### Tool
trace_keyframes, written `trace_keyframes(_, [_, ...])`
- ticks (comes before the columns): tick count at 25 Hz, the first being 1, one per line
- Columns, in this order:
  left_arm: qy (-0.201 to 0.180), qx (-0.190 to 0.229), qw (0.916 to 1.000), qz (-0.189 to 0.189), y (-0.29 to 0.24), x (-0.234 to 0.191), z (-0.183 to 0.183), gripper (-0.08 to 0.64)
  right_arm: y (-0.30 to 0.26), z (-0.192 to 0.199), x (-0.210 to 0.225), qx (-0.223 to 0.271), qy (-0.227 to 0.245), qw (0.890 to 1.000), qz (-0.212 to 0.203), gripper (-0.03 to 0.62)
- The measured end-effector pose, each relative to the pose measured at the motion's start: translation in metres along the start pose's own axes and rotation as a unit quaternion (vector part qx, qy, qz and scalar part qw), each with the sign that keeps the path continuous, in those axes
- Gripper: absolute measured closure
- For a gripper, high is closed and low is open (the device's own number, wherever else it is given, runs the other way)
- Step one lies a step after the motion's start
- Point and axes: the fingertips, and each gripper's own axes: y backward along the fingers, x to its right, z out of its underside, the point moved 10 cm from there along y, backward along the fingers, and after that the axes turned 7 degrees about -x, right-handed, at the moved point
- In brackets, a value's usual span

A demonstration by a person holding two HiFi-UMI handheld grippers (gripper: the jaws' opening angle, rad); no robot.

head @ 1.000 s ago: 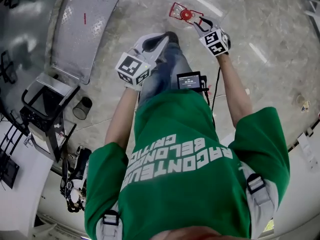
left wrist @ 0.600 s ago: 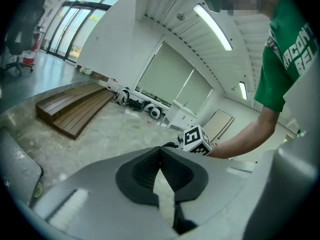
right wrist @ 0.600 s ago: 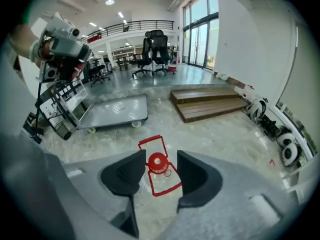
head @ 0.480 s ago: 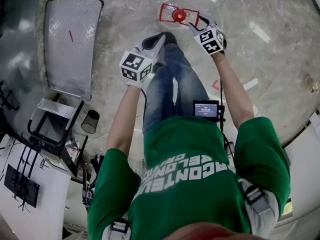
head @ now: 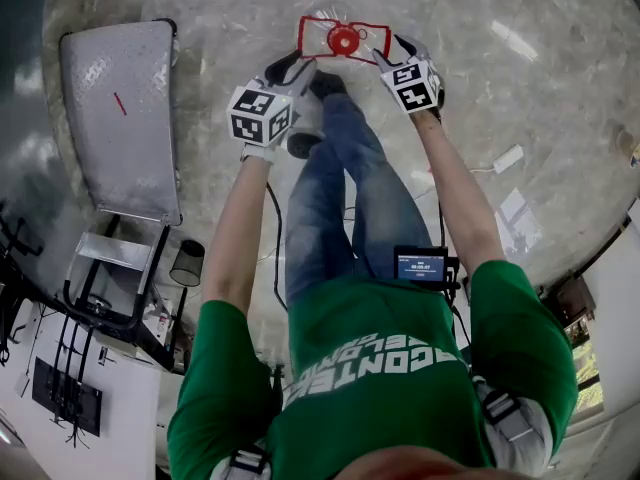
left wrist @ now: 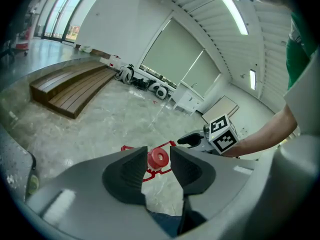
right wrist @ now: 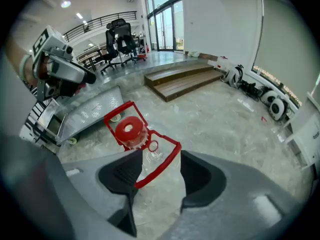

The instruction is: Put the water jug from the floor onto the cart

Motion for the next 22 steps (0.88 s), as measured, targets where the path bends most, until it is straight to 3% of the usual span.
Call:
trace_keyframes(5, [0.025, -0.040, 0.9987, -0.022, -0.043, -0.040, 0.014, 0.380, -0.028, 0.013, 0.011, -0.016, -0.073, 0.997, -0.007, 0.358])
trace_keyframes(15, [0.069, -0.090, 0.9931, -0.033, -0.091, -0.081, 0.041, 0.398, -0.062, 0.018, 0.008, -0.032, -0.121, 0.991, -0.042, 0.366])
trace_keyframes(19, [0.082, -0.100, 0.9915, -0.019, -0.099, -0.080, 0.042, 0.455, -0.064, 0.020, 0.006, -0.030, -0.135, 0.989, -0.046, 0.495])
trace_keyframes(22, [0.114, -0.105, 0.9879, -0.008, -0.100, -0.080, 0.043, 0.476, -0.063, 0.021, 0.010, -0.016, -0.174, 0.983, -0.050, 0.549])
